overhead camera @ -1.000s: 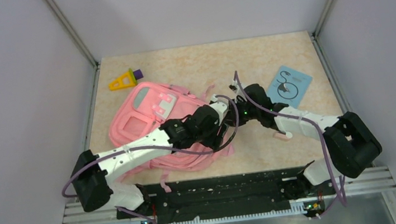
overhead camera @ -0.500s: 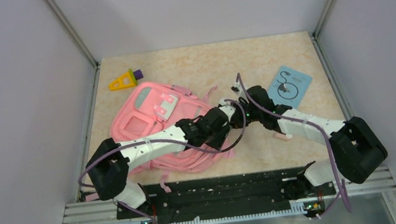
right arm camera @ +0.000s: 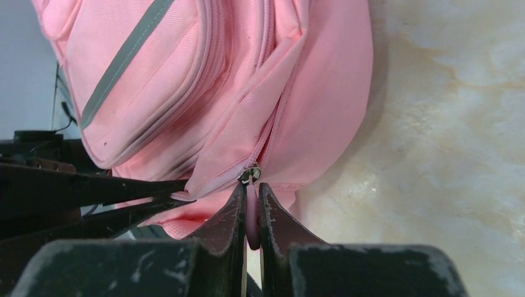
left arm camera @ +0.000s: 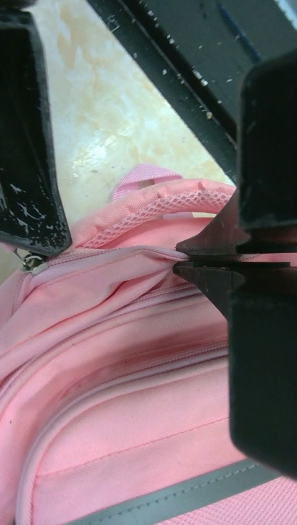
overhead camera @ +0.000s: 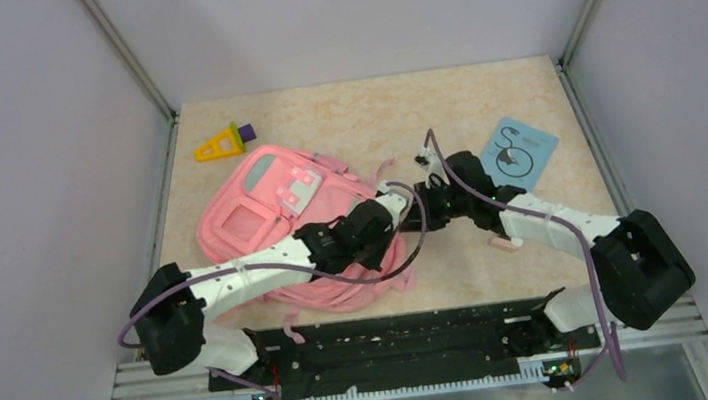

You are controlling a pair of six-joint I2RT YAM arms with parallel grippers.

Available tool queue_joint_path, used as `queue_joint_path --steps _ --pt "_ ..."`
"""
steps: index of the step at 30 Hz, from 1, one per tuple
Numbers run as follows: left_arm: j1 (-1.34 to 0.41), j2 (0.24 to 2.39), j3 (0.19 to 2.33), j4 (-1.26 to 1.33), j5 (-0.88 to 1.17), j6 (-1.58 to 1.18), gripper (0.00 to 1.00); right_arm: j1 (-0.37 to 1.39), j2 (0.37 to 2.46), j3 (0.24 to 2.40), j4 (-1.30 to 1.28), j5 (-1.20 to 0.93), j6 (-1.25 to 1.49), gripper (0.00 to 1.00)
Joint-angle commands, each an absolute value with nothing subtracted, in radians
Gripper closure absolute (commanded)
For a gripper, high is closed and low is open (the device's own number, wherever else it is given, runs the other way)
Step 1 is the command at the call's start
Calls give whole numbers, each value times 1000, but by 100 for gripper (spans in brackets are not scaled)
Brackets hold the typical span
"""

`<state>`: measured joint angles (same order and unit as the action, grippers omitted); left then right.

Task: Pack the student bag
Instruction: Zip the student bag at the center of the board.

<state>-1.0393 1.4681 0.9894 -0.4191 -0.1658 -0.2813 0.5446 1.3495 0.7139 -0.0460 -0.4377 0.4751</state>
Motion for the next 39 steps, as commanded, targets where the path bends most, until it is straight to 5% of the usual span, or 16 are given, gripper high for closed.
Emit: queue_joint_path --steps 1,16,26,33,39 --pt "-1038 1324 910 -571 -101 -320 100 498 1361 792 -25 -434 425 100" --pt "-1038 912 848 -798 -12 -446 100 494 1675 954 -17 -613 392 100" --pt "-1038 821 850 -897 27 -499 100 503 1692 1023 -37 -556 365 100" --pt "-1038 865 928 -698 -27 -458 53 589 1637 971 -11 -526 381 100" --pt "-1038 1039 1020 -540 -73 -387 42 639 1612 928 33 -524 417 100"
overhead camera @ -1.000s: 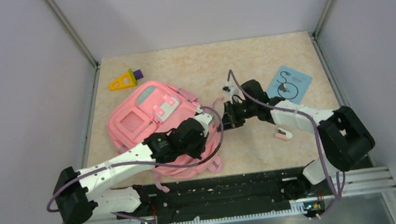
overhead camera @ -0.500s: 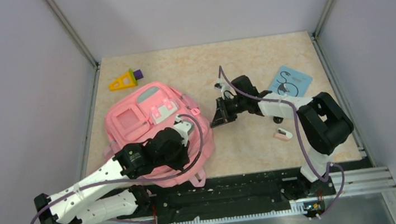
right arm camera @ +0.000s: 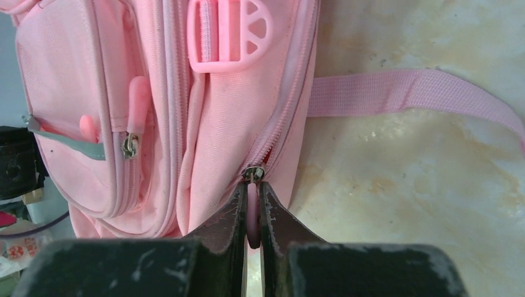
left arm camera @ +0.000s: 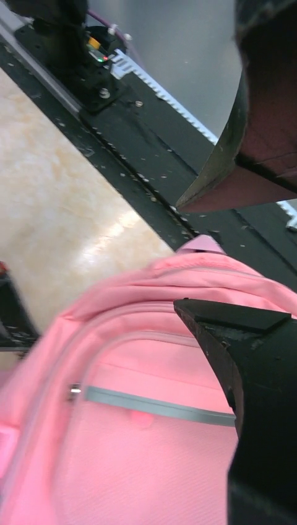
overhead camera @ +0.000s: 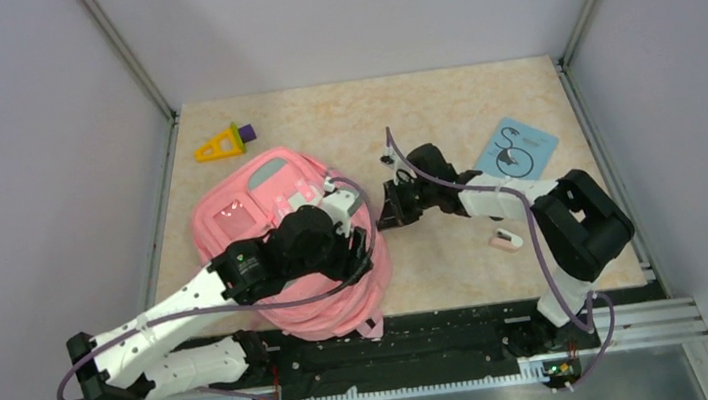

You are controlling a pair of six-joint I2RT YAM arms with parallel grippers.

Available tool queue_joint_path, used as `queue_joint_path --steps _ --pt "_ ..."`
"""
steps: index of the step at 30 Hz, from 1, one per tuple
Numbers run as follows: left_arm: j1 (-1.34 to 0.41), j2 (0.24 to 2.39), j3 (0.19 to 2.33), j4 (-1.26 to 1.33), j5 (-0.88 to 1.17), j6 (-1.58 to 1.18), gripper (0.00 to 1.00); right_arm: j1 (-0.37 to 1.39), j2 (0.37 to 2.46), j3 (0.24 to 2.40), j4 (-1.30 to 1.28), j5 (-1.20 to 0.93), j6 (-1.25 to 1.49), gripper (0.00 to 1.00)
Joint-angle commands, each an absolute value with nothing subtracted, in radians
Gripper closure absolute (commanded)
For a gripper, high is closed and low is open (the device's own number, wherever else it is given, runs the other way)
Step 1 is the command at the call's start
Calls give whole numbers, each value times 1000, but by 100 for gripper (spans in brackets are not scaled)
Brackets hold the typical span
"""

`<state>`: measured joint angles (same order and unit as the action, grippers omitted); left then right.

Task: Pack the student bag
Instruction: Zip the student bag at the center of the board.

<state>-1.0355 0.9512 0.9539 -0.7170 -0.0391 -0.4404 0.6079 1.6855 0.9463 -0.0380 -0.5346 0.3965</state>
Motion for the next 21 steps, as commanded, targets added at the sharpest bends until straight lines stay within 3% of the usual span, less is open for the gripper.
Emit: queue_joint_path --steps 1,17,18,21 --pt "-1036 1072 1030 -525 -91 -384 41 642 1607 922 35 -525 419 100" --pt "-1063 1466 1085 -569 -349 -364 32 646 1535 876 21 -500 411 100" --pt "-1073 1488 1093 -585 -389 -363 35 646 1533 875 18 -499 412 100" --pt "-1106 1522 1111 -635 -505 -359 56 646 1517 874 14 -494 410 100"
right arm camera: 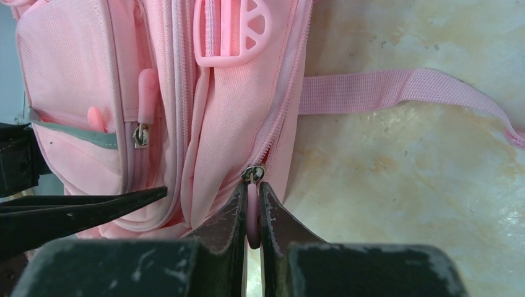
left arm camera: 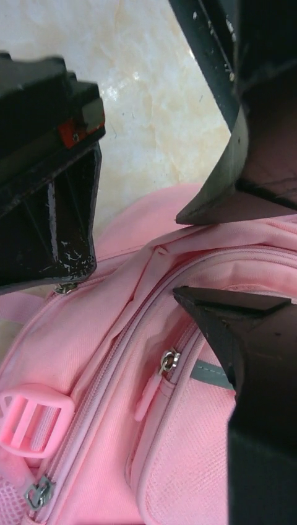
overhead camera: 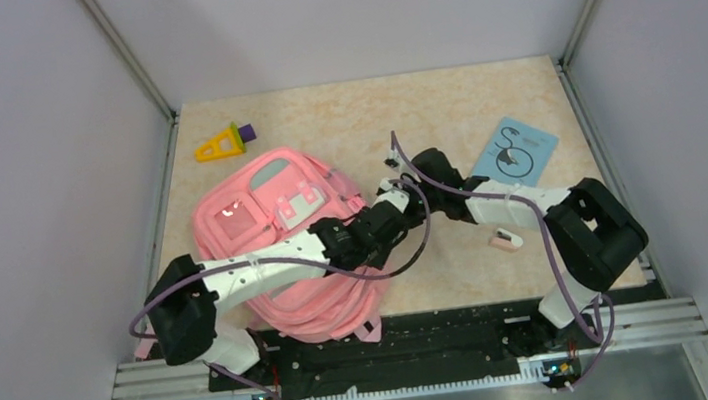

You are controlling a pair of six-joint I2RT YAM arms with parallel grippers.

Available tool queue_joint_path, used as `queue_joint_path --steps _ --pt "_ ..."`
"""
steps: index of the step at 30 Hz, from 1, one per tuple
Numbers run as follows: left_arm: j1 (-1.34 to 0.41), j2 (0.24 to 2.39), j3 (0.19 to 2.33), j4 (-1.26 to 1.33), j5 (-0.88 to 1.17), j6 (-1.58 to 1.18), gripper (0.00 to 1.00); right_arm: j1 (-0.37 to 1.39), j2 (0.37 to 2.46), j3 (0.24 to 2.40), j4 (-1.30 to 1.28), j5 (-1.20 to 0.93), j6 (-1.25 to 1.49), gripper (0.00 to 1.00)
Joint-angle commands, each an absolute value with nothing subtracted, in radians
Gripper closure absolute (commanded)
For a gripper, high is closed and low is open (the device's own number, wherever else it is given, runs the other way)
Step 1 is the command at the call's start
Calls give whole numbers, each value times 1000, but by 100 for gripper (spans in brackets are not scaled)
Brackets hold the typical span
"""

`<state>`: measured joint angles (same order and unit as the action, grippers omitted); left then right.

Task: Pack the student bag
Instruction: Zip the student bag at the center of the board.

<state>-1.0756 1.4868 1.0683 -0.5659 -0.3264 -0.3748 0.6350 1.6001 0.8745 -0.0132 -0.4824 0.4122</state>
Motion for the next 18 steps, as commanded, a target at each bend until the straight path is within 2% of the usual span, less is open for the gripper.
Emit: queue_joint_path --steps 1,3,6,12,18 --pt "-1113 1527 1110 -649 -528 -360 61 646 1511 874 12 -491 411 100" --pt "-1122 1530 1102 -673 -549 -370 74 646 1500 876 10 -487 408 100" --pt "-1134 1495 1068 -694 -549 -395 100 646 1492 885 3 -464 407 100" --pt "-1141 1271 964 -733 -410 -426 100 635 1513 928 -44 -439 383 100" --pt "-1142 1113 940 -919 -355 -515 100 628 1555 993 -66 -489 355 100"
